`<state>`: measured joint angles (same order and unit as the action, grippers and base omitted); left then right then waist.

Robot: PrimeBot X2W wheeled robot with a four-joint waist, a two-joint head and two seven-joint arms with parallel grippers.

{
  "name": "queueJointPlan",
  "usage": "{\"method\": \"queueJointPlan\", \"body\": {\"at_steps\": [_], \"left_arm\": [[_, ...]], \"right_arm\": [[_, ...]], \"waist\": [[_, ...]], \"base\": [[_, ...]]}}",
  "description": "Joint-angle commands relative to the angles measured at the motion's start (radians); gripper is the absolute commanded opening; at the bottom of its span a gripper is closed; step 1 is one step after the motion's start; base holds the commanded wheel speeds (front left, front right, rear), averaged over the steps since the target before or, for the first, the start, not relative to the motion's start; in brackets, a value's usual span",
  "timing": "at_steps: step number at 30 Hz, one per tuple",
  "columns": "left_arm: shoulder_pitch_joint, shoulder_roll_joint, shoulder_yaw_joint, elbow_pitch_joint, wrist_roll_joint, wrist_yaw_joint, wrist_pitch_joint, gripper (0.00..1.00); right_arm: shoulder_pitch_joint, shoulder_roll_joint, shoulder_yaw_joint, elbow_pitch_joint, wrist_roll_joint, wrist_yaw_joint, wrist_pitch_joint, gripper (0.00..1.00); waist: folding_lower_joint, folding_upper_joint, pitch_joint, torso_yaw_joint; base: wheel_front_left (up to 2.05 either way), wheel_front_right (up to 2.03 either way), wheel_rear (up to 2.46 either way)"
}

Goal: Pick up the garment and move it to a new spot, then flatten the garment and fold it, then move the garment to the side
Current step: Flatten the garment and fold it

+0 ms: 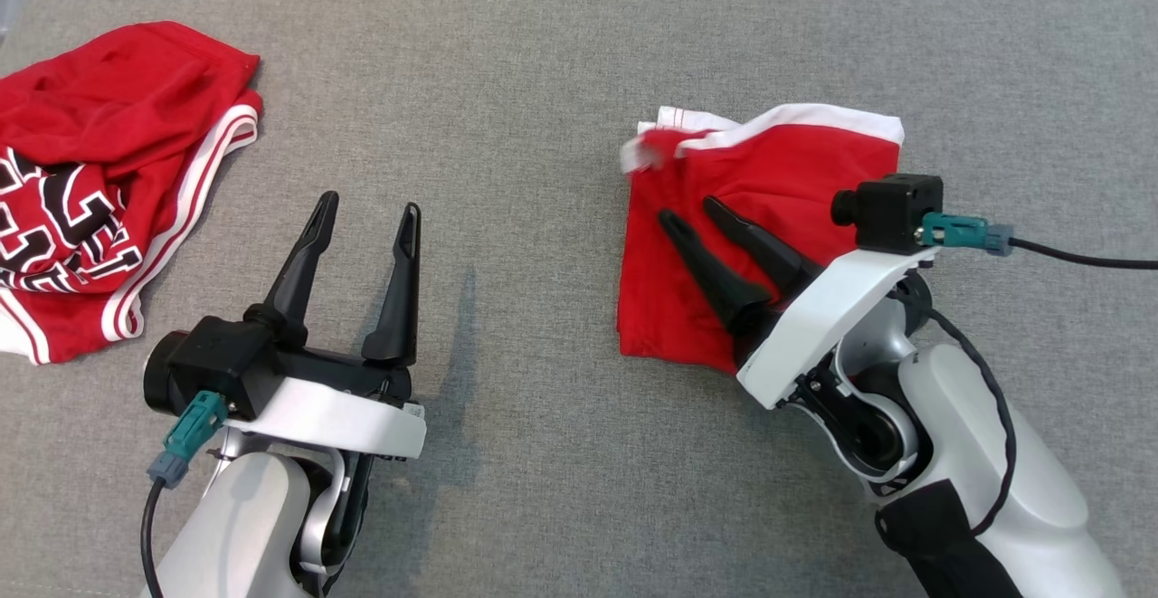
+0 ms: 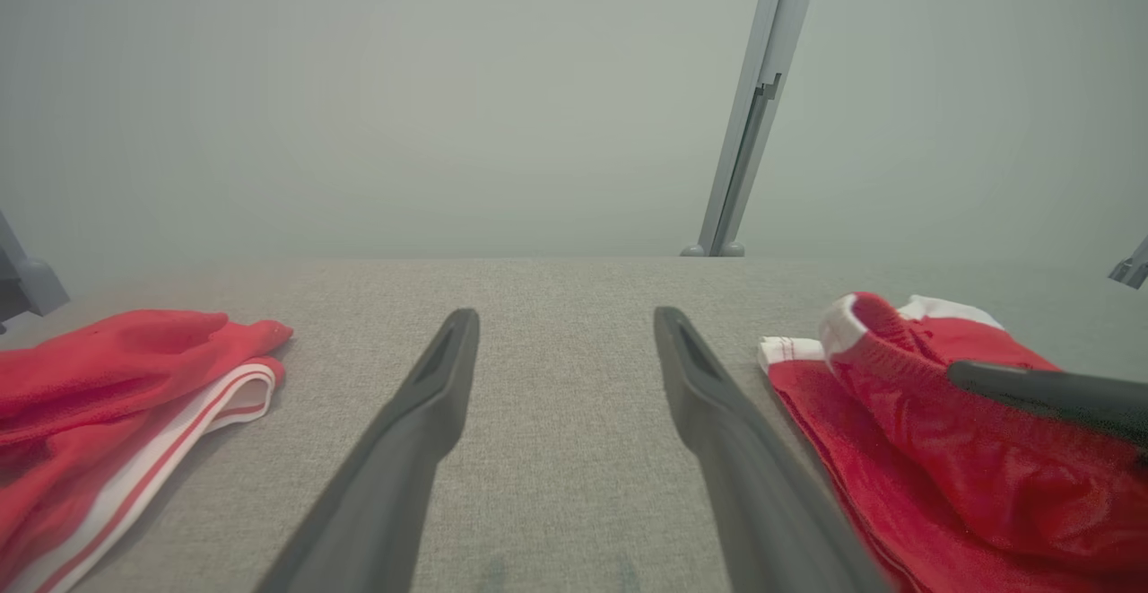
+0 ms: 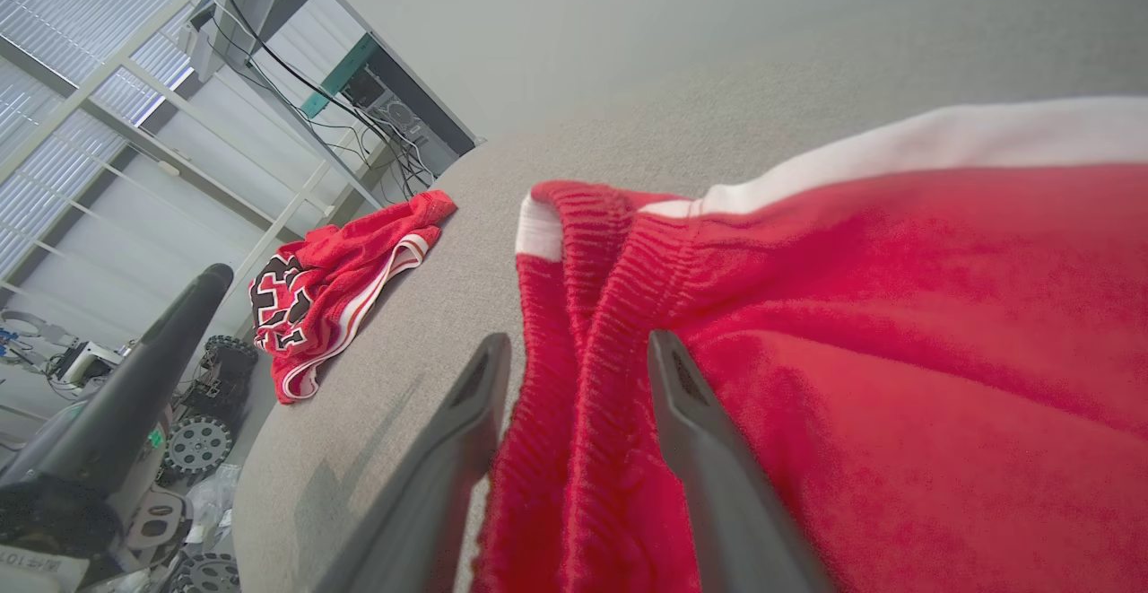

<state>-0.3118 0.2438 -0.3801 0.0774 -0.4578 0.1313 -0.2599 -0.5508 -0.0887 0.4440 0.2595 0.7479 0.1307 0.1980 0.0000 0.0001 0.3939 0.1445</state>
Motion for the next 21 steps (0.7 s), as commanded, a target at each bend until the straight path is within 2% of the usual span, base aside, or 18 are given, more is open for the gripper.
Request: {"method": "queueJointPlan", "body": {"at_steps": [1,6,10,16,21], "left_arm": [[0.001,0.001,0.009,0.003,0.012,-0.007,-0.003,1.00],[0.004,-0.005,0.018,0.010,0.018,-0.020,-0.003,1.00],[0.006,-0.006,0.026,0.015,0.025,-0.024,-0.003,1.00],[0.023,0.004,0.042,0.023,0.019,-0.013,-0.002,1.00],[0.048,0.020,0.058,0.011,0.006,0.003,0.010,1.00]], "right_arm": [[-0.011,-0.002,0.010,0.008,0.004,0.000,-0.020,1.00],[-0.009,-0.006,0.042,-0.005,0.010,0.000,-0.069,1.00],[0.016,-0.029,0.039,-0.070,0.012,0.000,-0.158,1.00],[0.089,-0.080,-0.081,-0.157,-0.069,0.000,-0.306,1.00],[0.179,-0.100,-0.227,-0.187,-0.144,0.000,-0.346,1.00]], "waist": [[0.0000,-0.0001,-0.001,-0.002],[0.0000,-0.0001,-0.002,-0.013],[0.0000,-0.0001,-0.009,-0.032],[0.0000,-0.0001,-0.040,-0.070],[0.0000,-0.0001,-0.075,-0.102]], "base": [[0.00,0.00,0.00],[0.00,0.00,0.00],[0.00,0.00,0.00],[0.00,0.00,0.00],[0.00,0.00,0.00]]}}
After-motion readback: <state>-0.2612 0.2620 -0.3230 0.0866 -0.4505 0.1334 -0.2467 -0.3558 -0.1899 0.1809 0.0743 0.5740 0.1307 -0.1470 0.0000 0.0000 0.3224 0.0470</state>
